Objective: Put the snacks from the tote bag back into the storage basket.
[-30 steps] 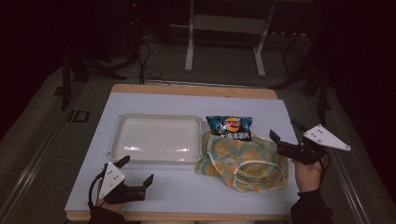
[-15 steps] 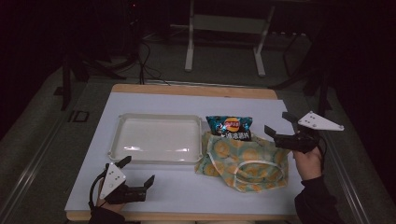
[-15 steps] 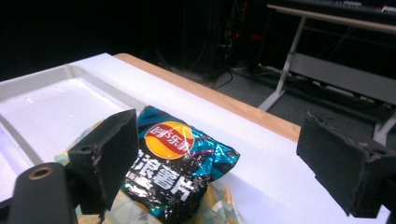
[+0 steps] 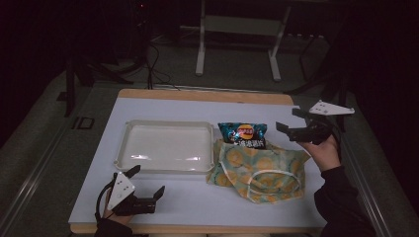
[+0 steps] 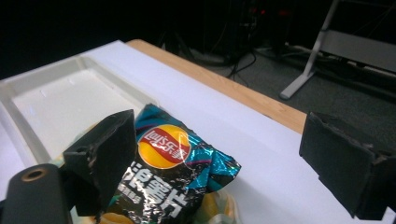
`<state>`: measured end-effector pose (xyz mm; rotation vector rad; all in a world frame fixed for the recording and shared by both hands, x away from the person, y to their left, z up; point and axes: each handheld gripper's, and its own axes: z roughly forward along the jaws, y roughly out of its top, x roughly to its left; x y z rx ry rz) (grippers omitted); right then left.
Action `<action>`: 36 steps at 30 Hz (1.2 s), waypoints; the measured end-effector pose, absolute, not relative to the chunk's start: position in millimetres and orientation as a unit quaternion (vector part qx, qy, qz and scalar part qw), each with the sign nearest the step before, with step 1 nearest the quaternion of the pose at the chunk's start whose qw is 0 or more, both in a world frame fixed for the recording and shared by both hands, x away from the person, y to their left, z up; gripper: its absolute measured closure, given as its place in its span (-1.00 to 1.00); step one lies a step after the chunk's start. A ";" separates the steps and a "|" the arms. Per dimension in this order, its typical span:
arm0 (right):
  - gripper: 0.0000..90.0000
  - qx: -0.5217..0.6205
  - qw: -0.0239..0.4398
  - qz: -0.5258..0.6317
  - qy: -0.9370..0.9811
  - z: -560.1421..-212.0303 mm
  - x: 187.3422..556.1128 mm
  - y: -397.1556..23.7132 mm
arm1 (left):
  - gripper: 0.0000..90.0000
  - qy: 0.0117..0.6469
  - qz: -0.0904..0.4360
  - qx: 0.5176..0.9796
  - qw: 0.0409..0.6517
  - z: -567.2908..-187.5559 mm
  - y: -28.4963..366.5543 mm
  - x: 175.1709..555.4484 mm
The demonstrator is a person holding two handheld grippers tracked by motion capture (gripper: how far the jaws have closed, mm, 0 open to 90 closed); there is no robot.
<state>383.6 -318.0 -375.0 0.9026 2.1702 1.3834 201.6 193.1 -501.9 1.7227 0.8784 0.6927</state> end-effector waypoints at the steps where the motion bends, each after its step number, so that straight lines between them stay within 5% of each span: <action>1: -0.70 0.320 0.199 0.493 0.784 -375.0 387.0 -317.3 | -0.99 0.365 0.288 0.719 0.517 -501.9 193.0 201.7; 17: -0.58 0.321 0.150 0.473 0.806 -402.9 421.1 -294.5 | -0.99 0.361 0.285 0.725 0.512 -503.0 190.2 202.9; 36: -0.75 0.337 0.085 0.448 0.824 -450.7 457.4 -287.6 | -0.99 0.360 0.287 0.731 0.504 -504.5 189.1 204.4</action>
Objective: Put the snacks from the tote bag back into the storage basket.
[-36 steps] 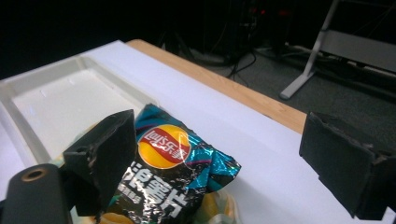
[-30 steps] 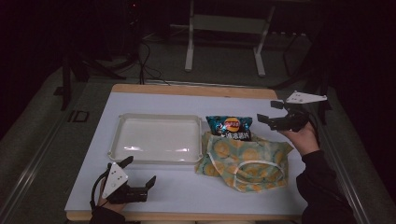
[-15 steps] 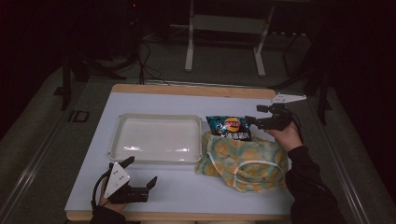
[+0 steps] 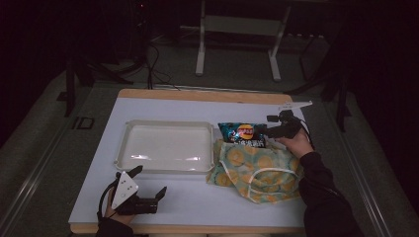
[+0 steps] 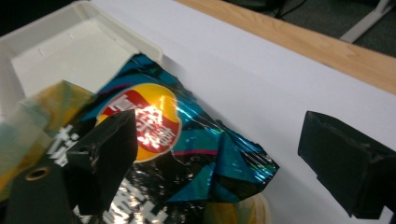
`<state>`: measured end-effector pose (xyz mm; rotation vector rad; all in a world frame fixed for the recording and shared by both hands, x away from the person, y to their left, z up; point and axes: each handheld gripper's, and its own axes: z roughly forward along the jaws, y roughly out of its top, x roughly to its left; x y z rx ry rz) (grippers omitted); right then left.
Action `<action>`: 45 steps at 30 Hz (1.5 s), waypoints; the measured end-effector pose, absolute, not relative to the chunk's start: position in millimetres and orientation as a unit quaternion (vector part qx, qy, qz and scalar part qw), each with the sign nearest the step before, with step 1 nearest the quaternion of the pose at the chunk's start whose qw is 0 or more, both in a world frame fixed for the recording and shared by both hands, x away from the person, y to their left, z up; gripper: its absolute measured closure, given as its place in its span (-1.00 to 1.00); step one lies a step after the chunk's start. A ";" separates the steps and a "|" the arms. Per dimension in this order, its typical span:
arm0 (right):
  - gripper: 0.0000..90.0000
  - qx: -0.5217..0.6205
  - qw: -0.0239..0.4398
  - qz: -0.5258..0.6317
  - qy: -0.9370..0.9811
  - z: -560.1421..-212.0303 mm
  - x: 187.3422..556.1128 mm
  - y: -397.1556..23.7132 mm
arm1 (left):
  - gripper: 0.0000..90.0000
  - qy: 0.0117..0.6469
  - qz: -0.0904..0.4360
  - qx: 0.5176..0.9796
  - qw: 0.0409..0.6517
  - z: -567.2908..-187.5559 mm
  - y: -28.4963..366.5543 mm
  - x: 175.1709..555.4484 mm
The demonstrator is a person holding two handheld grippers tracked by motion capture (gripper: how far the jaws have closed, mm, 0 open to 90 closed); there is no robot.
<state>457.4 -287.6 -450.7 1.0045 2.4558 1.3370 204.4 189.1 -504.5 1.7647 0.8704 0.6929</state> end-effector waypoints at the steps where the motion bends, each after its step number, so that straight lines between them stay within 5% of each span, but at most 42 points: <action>1: -0.76 0.338 0.084 0.448 0.823 -452.6 459.0 -287.8 | -0.99 0.361 0.287 0.731 0.503 -504.8 189.0 204.7; 15: -0.69 0.332 0.029 0.432 0.838 -476.5 467.7 -290.4 | -0.99 0.364 0.283 0.734 0.499 -506.4 187.8 206.0; 27: -0.03 0.317 0.033 0.418 0.851 -479.2 467.9 -289.6 | -0.99 0.363 0.277 0.738 0.497 -506.4 186.7 207.3; 28: 0.28 0.319 0.037 0.407 0.855 -479.6 467.2 -289.2 | -0.99 0.363 0.276 0.738 0.497 -506.5 186.6 207.5; 34: 0.89 0.318 0.045 0.392 0.862 -478.2 465.2 -288.2 | -0.99 0.364 0.275 0.738 0.497 -506.3 186.5 207.5; 45: 1.00 0.316 0.077 0.404 0.855 -458.8 454.8 -293.0 | -0.99 0.361 0.274 0.740 0.498 -506.0 186.6 206.9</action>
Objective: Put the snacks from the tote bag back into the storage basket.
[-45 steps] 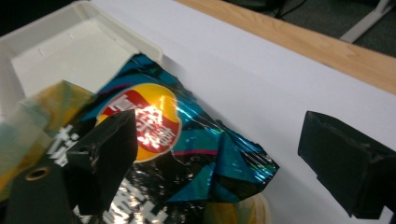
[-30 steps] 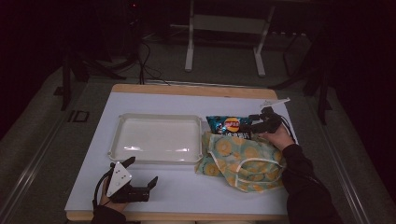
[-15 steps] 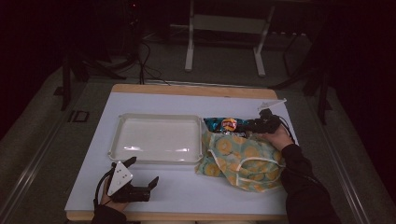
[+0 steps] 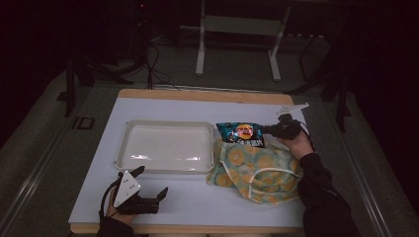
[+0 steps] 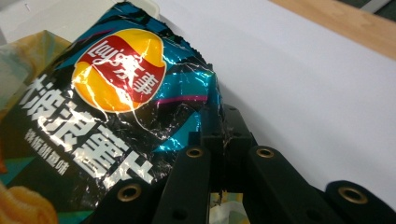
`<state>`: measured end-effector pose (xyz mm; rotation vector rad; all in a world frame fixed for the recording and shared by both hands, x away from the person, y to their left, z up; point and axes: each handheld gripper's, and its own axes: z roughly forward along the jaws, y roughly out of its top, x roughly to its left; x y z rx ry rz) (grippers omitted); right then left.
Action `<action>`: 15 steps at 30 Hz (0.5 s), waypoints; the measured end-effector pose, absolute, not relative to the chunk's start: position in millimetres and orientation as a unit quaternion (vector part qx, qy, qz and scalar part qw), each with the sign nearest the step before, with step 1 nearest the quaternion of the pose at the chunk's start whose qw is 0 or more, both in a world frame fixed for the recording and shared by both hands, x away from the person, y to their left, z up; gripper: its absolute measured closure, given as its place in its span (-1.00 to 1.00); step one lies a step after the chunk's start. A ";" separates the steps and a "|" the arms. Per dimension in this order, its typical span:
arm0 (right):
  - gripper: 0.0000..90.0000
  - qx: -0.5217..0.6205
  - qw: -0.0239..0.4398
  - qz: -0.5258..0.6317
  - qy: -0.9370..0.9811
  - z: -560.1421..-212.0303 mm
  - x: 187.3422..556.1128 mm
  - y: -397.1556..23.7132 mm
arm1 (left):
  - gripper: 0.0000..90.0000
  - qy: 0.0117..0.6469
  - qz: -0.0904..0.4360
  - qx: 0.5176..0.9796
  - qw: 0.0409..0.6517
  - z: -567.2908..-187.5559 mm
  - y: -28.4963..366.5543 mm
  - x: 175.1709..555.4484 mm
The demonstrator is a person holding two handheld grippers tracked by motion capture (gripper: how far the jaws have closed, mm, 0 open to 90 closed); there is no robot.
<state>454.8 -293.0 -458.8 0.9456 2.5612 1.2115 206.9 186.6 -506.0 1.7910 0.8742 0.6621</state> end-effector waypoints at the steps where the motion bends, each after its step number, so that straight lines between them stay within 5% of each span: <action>1: 1.00 0.316 0.077 0.404 0.855 -458.8 454.8 -293.0 | -0.99 0.361 0.274 0.740 0.498 -506.0 186.6 206.9; 15: 1.00 0.270 0.094 0.462 0.840 -416.9 424.3 -305.5 | -0.99 0.363 0.275 0.739 0.496 -505.9 185.9 207.5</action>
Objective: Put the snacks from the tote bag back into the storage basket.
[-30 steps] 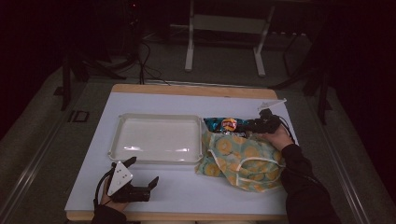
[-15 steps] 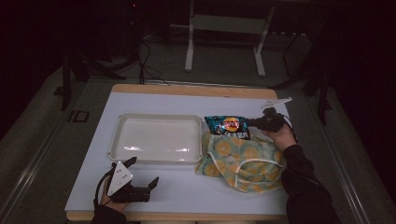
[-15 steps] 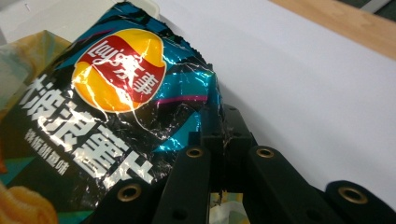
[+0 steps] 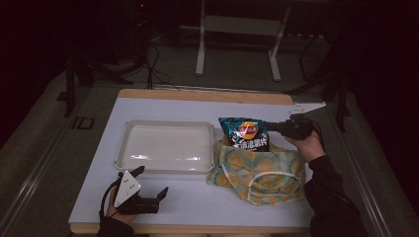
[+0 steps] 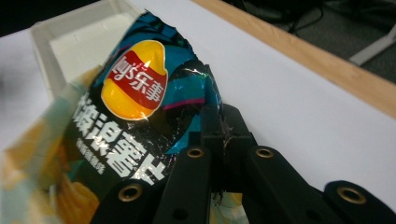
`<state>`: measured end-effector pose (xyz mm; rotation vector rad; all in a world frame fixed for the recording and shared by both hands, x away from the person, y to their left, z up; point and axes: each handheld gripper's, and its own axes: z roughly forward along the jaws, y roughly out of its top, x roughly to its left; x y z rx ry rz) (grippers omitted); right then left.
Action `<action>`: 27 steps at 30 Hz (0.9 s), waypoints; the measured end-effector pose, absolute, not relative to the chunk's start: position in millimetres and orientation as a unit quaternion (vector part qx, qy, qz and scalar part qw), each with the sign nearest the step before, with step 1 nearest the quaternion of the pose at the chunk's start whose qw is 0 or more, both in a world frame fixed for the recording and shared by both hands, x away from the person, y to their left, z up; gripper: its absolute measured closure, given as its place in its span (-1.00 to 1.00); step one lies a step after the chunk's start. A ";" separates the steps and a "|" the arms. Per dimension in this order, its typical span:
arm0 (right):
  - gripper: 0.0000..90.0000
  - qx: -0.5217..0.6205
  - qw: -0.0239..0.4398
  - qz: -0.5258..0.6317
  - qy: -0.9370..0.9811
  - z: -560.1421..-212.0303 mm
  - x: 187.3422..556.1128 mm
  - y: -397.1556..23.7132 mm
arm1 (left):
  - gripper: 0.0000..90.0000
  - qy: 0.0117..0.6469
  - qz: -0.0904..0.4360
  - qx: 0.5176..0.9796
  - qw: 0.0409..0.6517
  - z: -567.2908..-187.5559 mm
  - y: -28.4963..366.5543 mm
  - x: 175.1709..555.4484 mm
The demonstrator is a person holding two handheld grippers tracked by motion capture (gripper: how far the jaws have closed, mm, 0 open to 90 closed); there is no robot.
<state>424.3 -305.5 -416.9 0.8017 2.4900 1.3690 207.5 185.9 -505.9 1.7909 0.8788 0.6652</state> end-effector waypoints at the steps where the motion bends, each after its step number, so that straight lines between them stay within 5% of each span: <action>1: 1.00 0.264 0.097 0.469 0.837 -410.8 420.4 -307.3 | -0.99 0.363 0.274 0.739 0.497 -506.0 185.6 207.5; 27: 1.00 0.248 0.184 0.515 0.800 -312.2 395.0 -332.3 | -0.99 0.368 0.274 0.736 0.498 -505.4 186.1 207.3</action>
